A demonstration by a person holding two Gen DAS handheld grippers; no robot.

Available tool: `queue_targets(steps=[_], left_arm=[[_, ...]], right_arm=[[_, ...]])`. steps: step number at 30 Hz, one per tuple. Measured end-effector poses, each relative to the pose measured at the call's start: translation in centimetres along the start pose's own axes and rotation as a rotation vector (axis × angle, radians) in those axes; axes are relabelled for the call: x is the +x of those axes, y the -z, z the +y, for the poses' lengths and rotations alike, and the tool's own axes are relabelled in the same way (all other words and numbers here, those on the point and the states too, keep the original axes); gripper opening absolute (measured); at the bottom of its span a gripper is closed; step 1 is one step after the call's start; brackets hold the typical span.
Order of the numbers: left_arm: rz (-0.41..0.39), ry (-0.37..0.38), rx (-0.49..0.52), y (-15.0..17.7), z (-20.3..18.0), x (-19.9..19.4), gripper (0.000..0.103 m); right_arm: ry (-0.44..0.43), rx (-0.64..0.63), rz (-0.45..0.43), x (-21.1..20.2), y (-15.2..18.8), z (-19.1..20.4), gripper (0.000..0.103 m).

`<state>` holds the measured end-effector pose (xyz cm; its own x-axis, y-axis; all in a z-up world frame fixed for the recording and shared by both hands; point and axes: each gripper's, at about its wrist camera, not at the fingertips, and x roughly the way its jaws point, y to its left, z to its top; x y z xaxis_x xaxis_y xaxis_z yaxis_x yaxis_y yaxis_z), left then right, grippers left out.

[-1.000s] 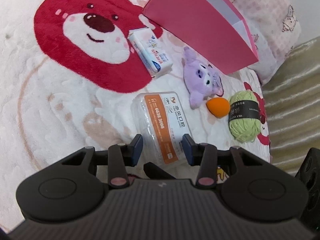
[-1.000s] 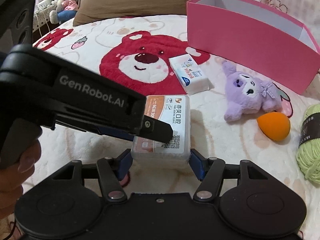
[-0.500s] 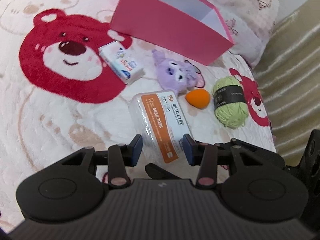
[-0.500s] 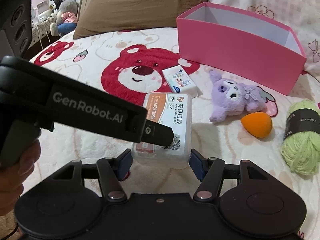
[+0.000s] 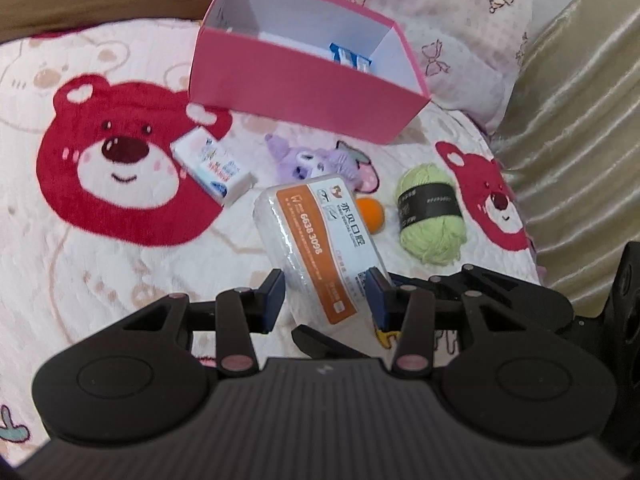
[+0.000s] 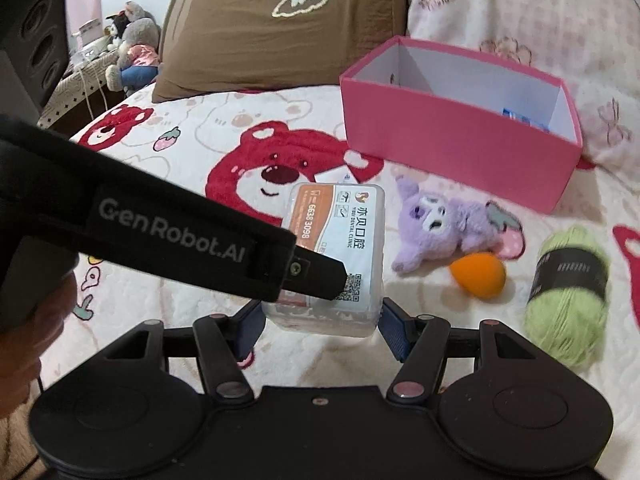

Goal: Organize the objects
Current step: 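Carry the clear box with the left gripper into the pink box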

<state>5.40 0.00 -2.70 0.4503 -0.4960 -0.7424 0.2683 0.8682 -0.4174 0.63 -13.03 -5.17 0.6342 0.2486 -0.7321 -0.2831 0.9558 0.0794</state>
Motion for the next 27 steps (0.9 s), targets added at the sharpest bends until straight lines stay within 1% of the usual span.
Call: queue_targets(steps=[7, 12, 15, 21, 27], left_arm=[[-0.020, -0.004, 0.069, -1.8, -2.5, -1.1, 0.042], [-0.026, -0.019, 0.114, -3.5, -4.2, -2.1, 0.042], [-0.026, -0.007, 0.108, -4.8, -4.9, -2.7, 0.042], [-0.067, 0.020, 0.119, -7.3, -5.8, -3.1, 0.042], [-0.097, 0.030, 0.128, -9.6, -6.6, -2.8, 0.042]], right_arm=[[0.003, -0.011, -0.024, -1.8, -1.6, -1.3, 0.066], [-0.003, 0.018, -0.041, -3.0, -3.1, -2.1, 0.066], [-0.004, 0.028, -0.054, -3.9, -4.1, -2.7, 0.066], [0.019, 0.024, -0.093, -5.0, -6.4, -3.8, 0.066], [0.068, -0.018, -0.137, -5.3, -8.4, -4.7, 0.066]])
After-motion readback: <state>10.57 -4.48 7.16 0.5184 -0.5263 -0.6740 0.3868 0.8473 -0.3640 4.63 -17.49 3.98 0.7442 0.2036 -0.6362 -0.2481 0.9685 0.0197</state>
